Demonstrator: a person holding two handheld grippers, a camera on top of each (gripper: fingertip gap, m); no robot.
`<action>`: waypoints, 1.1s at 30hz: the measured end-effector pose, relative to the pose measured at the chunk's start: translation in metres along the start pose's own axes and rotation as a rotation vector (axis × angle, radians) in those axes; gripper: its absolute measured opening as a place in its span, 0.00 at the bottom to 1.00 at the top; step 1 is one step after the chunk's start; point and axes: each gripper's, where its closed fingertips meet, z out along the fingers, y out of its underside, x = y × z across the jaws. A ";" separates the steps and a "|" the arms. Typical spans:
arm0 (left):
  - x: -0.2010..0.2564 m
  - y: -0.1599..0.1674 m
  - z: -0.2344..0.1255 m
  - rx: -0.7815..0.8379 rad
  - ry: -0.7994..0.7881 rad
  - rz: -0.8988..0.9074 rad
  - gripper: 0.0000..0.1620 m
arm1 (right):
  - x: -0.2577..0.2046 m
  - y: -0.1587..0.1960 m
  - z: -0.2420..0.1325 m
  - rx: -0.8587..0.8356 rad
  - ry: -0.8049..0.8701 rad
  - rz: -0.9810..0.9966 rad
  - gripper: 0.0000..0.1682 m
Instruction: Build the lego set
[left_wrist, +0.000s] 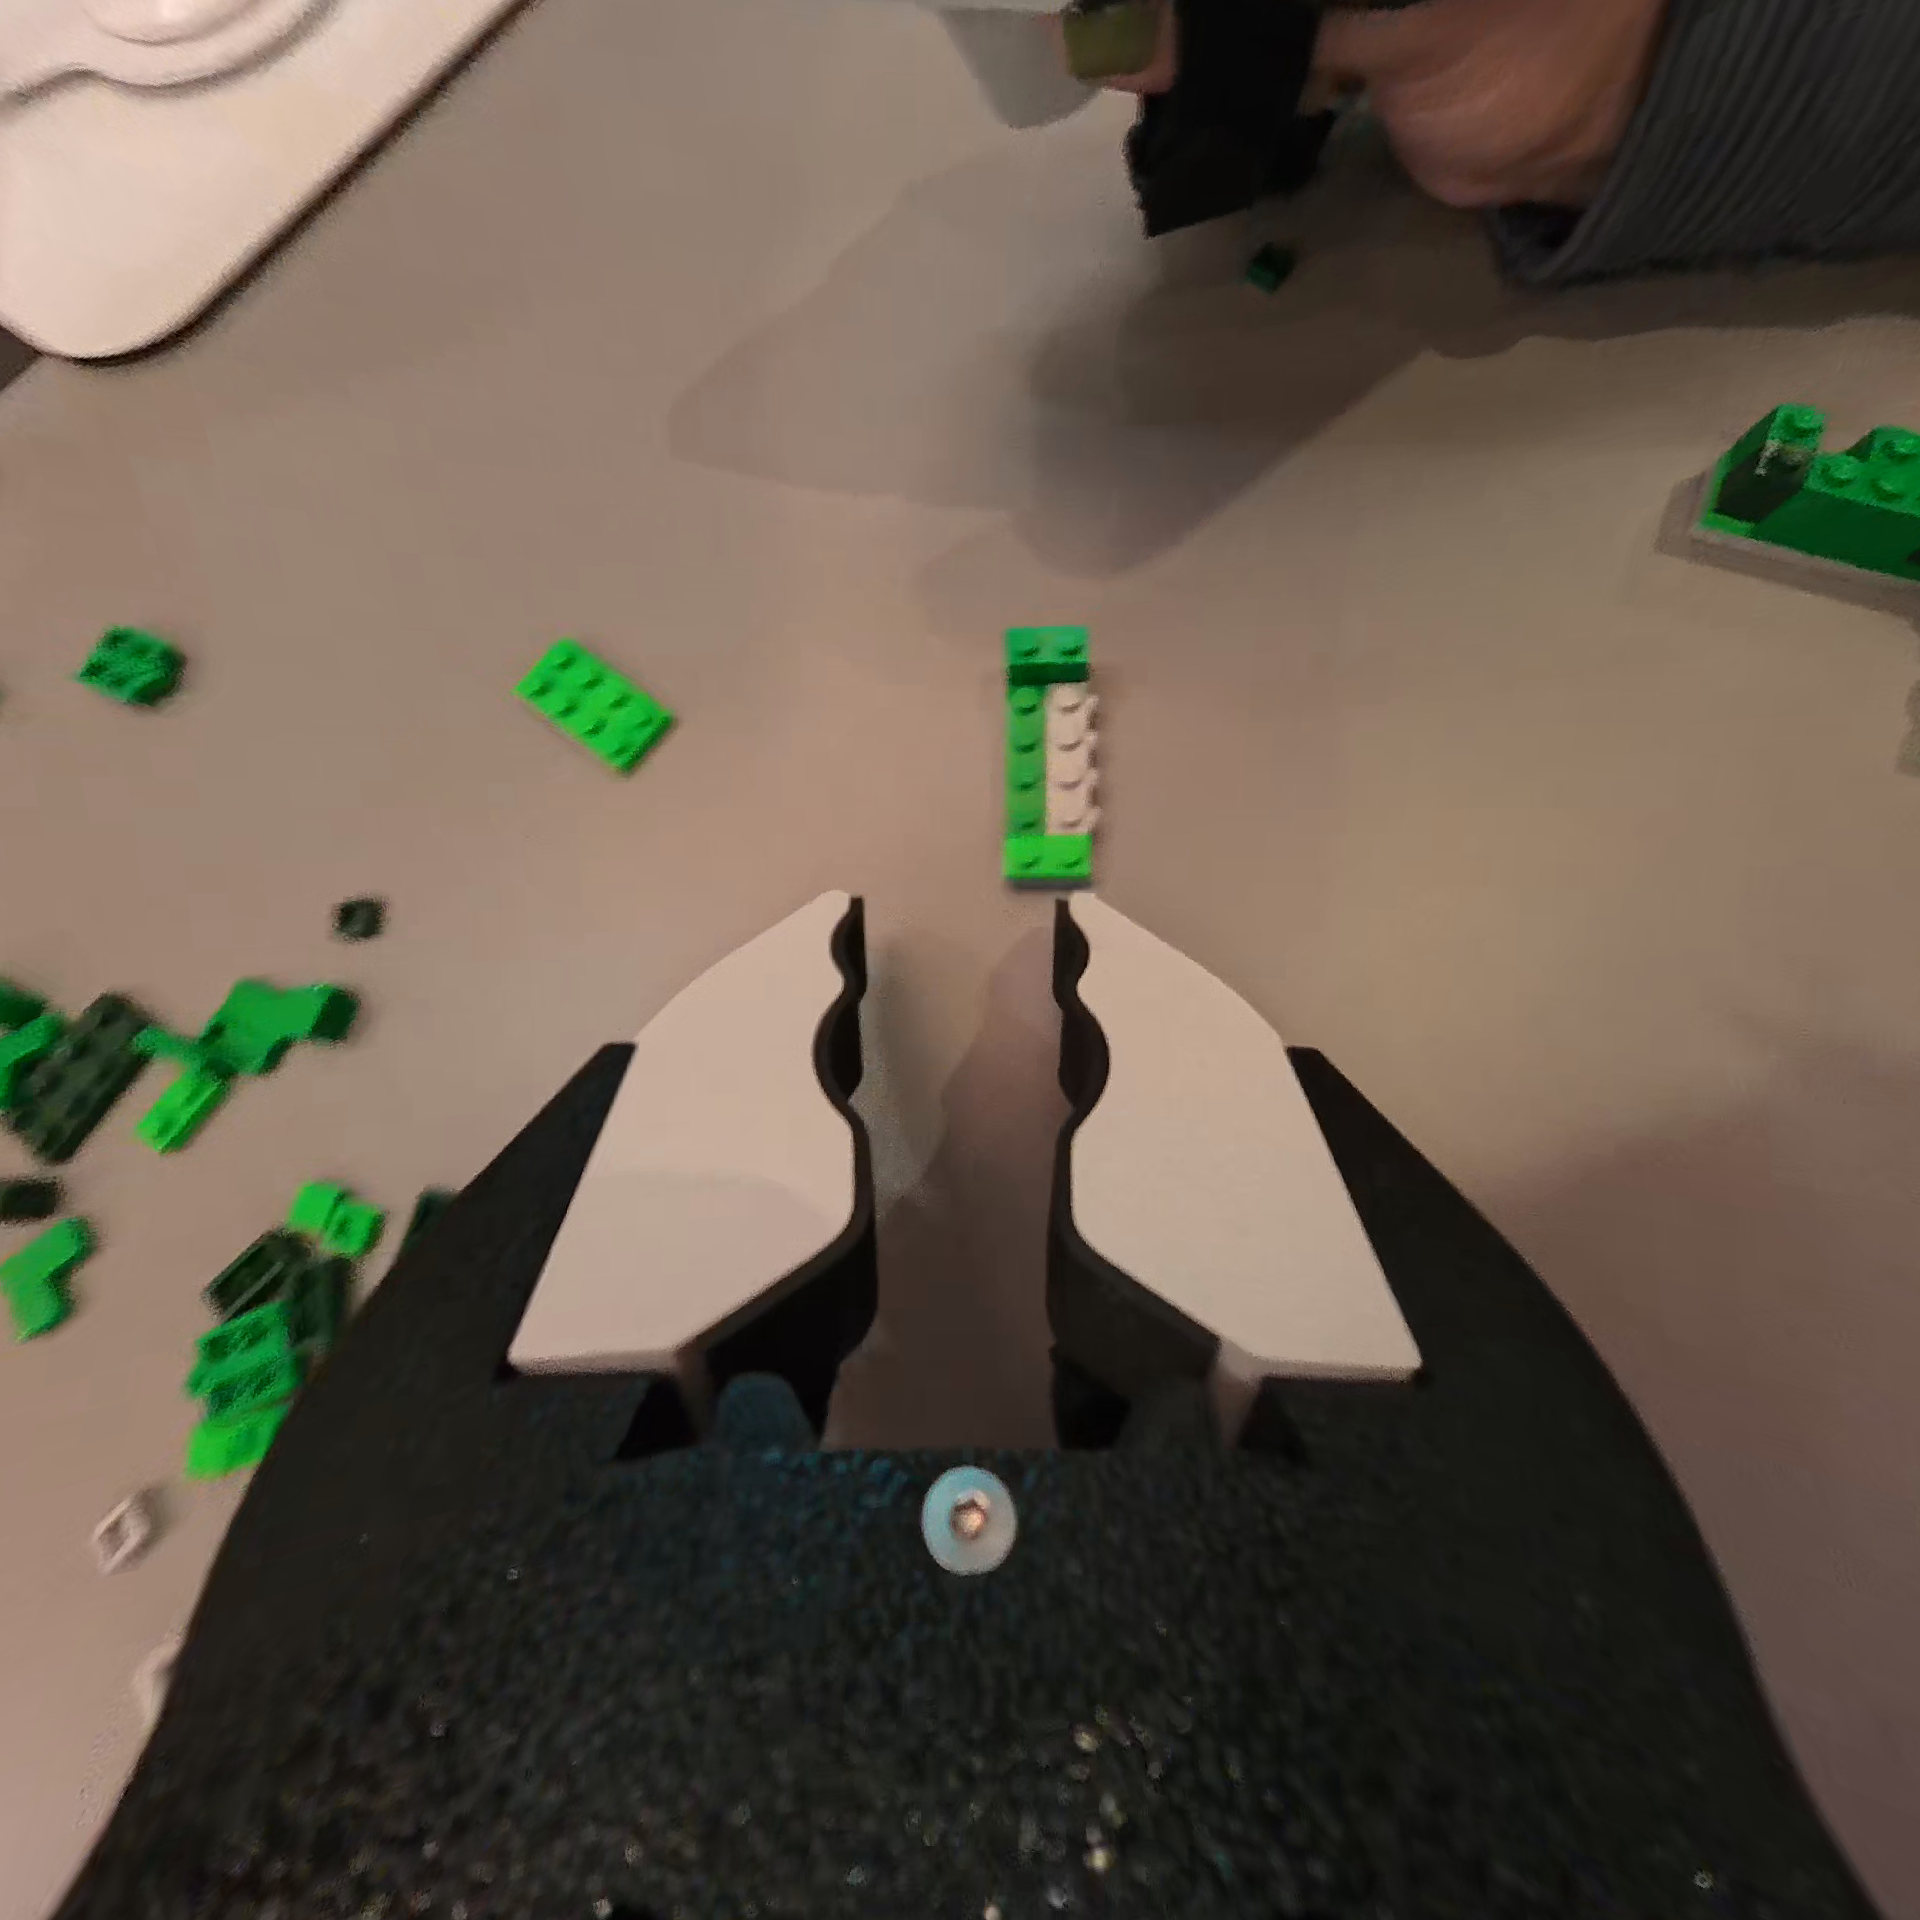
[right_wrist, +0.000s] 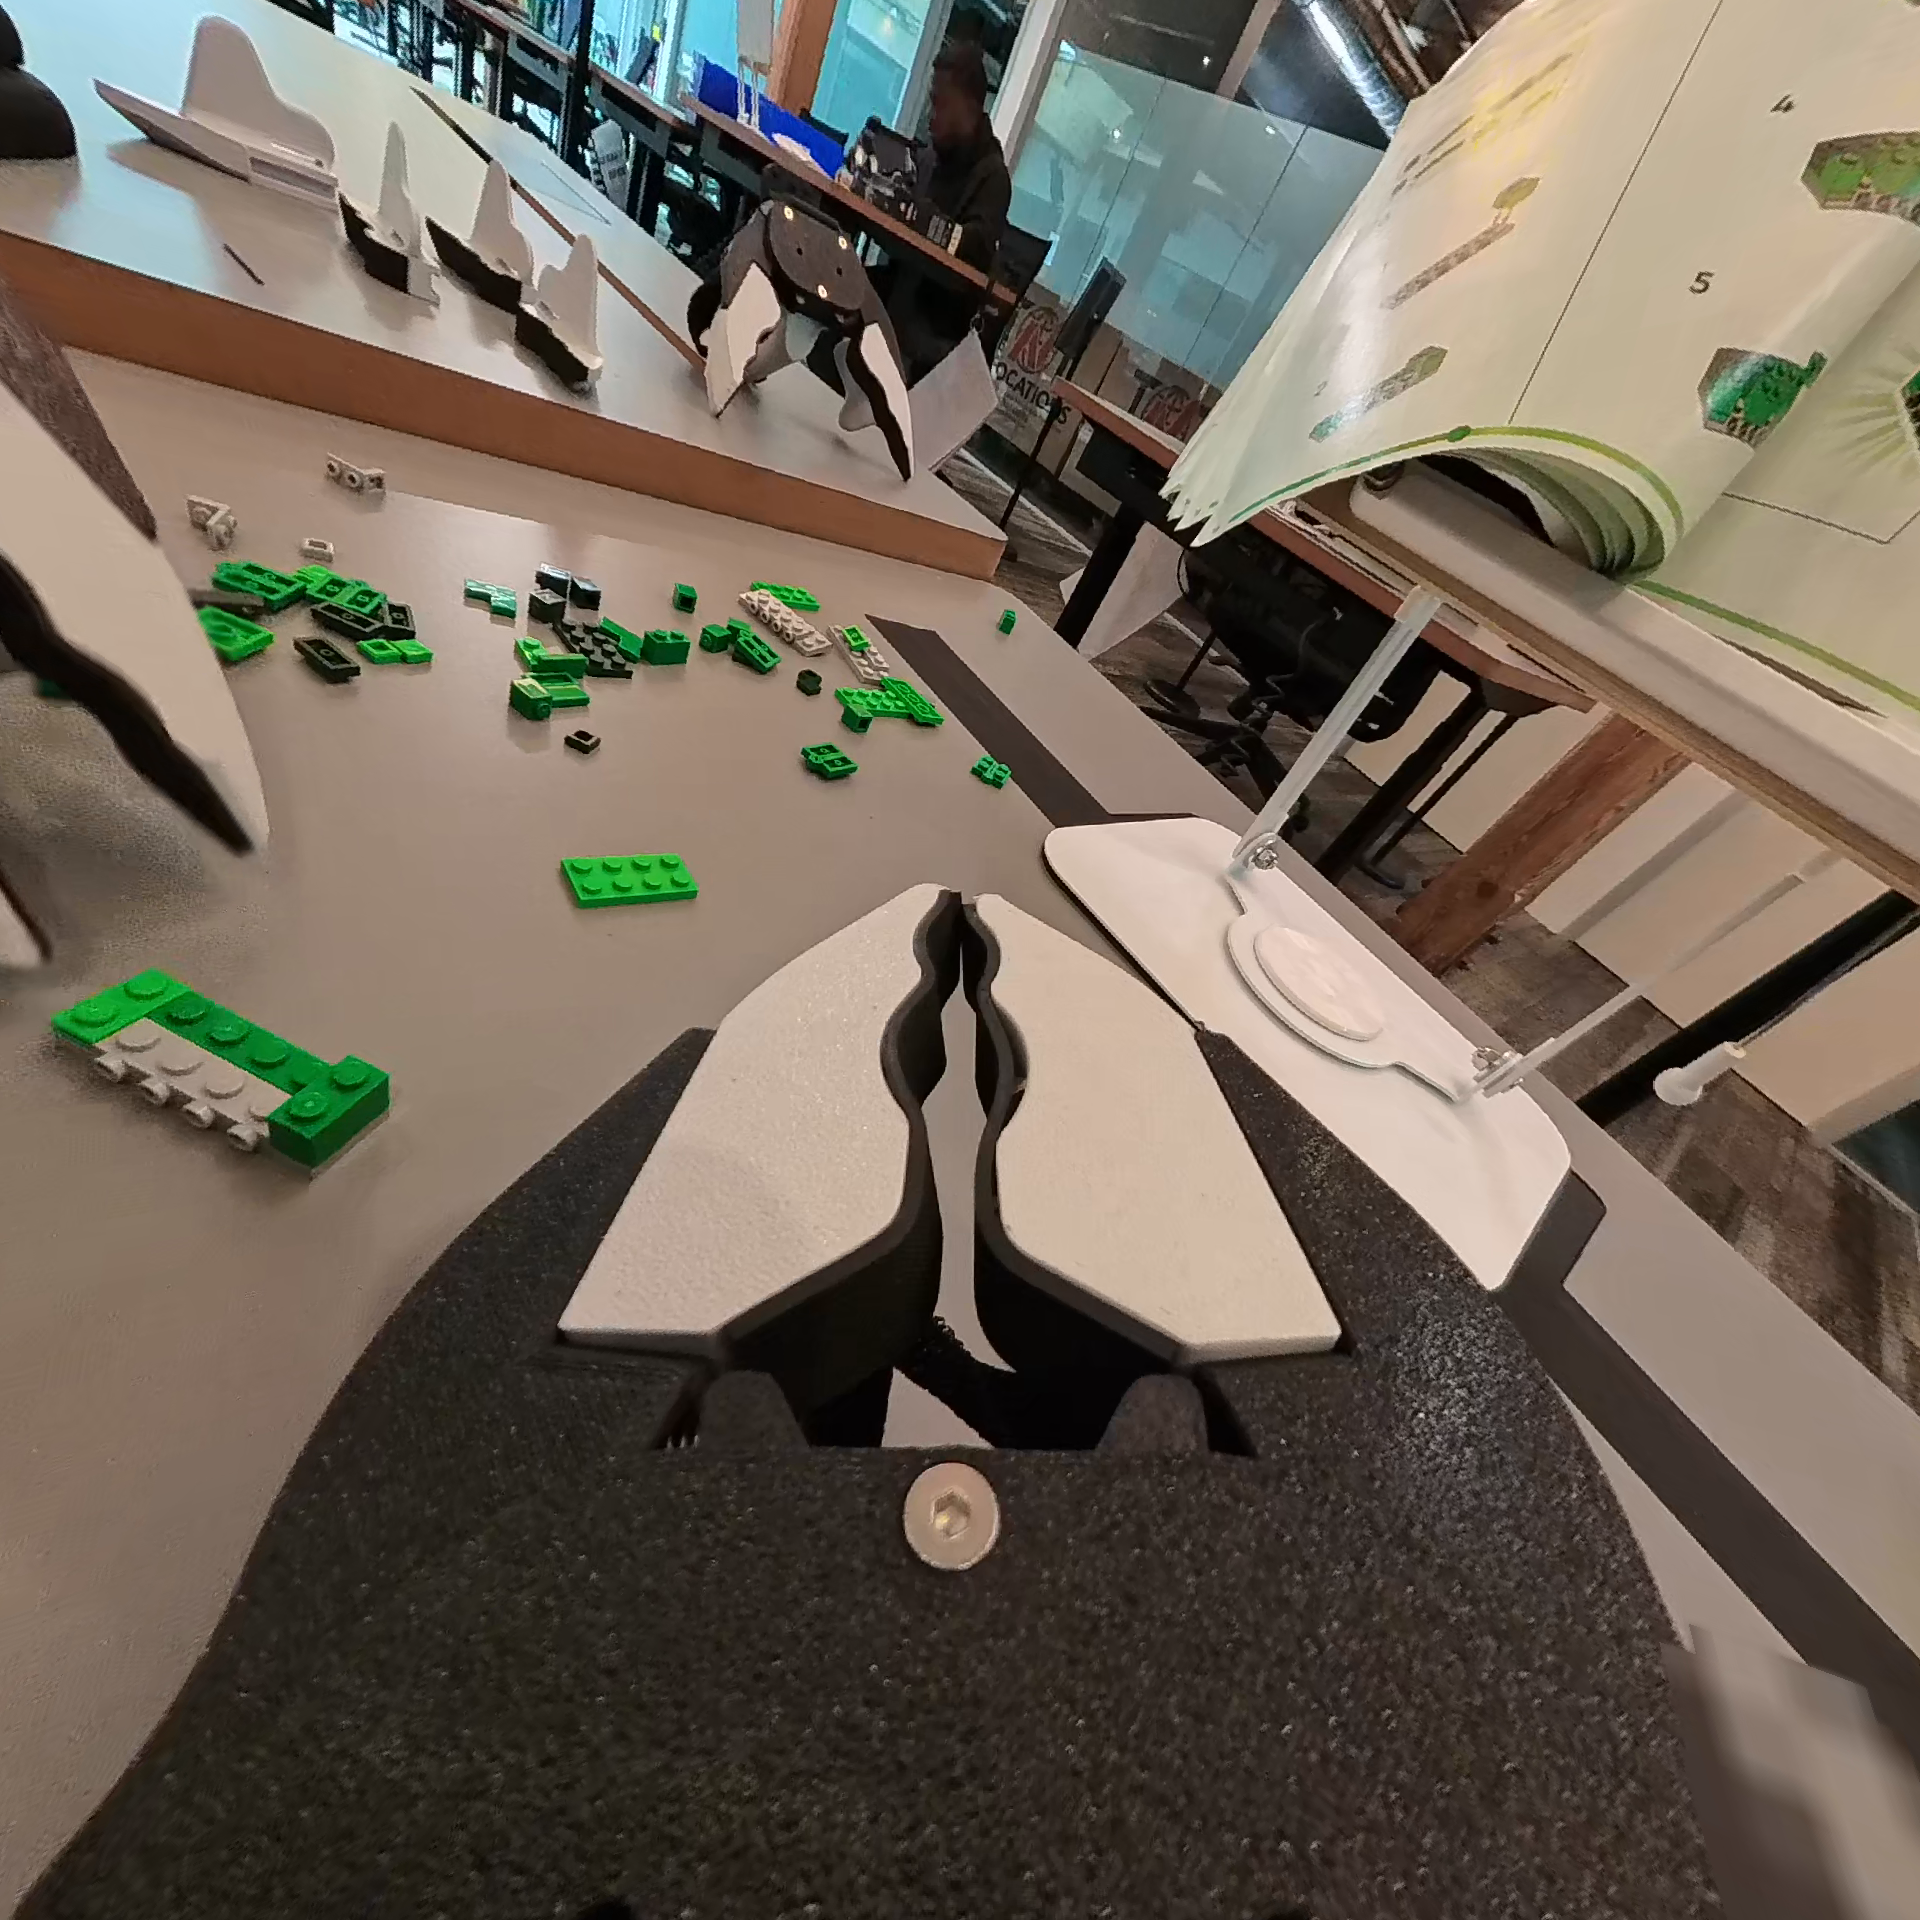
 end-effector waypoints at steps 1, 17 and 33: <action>-0.009 0.001 -0.008 0.025 -0.035 -0.023 0.21 | 0.000 0.000 0.000 0.000 0.001 0.001 0.00; -0.113 0.073 -0.099 0.135 -0.456 -0.426 0.23 | -0.002 0.000 0.001 -0.003 -0.008 -0.010 0.00; -0.138 0.041 -0.090 0.171 -0.461 -0.358 0.11 | -0.005 0.000 0.001 0.000 -0.014 -0.036 0.00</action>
